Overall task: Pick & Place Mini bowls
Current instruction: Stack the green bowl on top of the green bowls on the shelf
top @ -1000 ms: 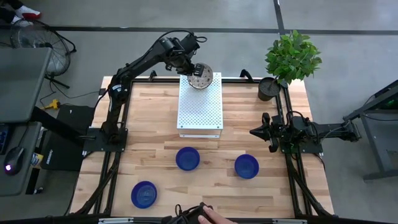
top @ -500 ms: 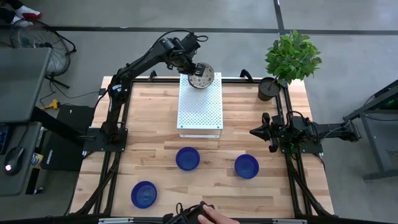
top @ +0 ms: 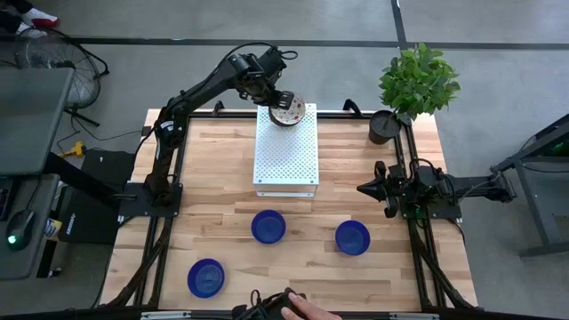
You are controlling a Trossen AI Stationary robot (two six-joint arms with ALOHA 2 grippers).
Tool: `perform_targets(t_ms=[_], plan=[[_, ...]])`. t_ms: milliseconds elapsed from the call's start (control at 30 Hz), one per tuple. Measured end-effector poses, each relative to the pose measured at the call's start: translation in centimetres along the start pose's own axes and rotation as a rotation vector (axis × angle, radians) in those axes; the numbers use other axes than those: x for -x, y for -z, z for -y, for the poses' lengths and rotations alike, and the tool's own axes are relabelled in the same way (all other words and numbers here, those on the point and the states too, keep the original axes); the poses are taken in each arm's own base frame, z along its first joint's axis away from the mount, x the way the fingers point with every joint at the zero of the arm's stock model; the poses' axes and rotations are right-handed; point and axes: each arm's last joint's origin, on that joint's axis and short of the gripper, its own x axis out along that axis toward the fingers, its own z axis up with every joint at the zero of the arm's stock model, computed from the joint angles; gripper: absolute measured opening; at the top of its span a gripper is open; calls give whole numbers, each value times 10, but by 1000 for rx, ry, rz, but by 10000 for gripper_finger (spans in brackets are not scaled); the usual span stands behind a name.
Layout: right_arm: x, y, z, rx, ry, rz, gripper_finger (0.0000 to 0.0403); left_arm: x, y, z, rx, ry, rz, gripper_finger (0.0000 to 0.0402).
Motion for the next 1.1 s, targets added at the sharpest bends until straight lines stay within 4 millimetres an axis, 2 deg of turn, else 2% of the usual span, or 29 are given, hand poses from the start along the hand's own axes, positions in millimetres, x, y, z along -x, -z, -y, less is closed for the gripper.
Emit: perform_targets(t_ms=[1100], plan=[[0, 0, 0, 0, 0, 0, 0, 1, -2, 1, -72, 0, 30, 118]])
